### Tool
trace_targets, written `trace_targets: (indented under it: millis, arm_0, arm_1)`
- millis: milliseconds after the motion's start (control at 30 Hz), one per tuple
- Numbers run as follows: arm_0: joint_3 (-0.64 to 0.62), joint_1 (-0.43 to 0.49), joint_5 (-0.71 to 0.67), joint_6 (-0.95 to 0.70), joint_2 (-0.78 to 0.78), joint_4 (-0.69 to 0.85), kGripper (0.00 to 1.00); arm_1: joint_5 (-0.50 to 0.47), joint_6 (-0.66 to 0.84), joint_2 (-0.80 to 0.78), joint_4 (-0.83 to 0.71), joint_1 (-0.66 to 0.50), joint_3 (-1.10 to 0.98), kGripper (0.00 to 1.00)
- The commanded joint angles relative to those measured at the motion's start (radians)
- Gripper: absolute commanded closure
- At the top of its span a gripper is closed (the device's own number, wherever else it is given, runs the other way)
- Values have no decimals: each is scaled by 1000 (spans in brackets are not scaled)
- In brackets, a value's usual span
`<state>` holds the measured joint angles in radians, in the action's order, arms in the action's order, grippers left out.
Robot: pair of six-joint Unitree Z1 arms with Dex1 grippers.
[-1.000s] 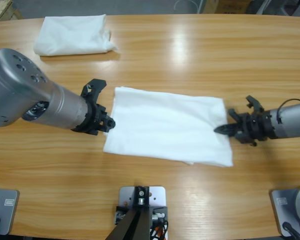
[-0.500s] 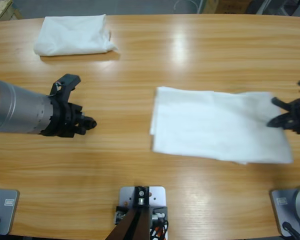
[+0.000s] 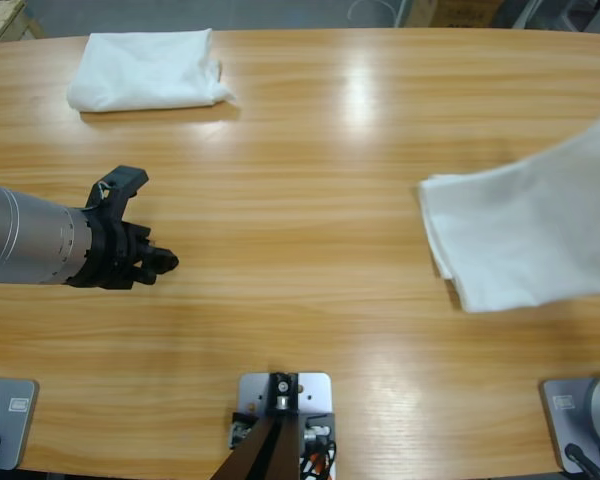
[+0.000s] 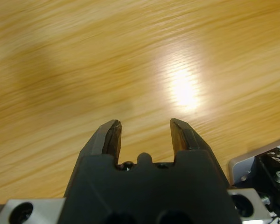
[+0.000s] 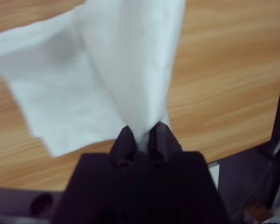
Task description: Fold clothes
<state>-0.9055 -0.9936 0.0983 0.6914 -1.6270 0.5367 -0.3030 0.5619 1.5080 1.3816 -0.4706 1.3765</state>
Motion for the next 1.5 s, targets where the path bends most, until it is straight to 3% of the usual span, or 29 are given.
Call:
trace_targets:
  millis: [33,433,600,1133,1333,1500]
  arm_0:
    - [36,6,9,-8,13,12,589]
    - [51,6,5,-7,-5,11,584]
    - [62,2,3,-3,-7,9,579]
    - [82,-25,1,4,-20,3,579]
    - [77,-26,1,7,-31,-3,575]
    - [73,-26,1,7,-36,-3,575]
  arm_1:
    - [36,56,275,-22,-186,81,1000]
    - [66,80,342,-78,-271,65,1000]
    - [131,130,400,-122,-355,77,1000]
    - [258,144,487,-282,-406,65,1000]
    - [215,130,367,-308,-427,65,1000]
    - [125,127,311,-200,-427,116,1000]
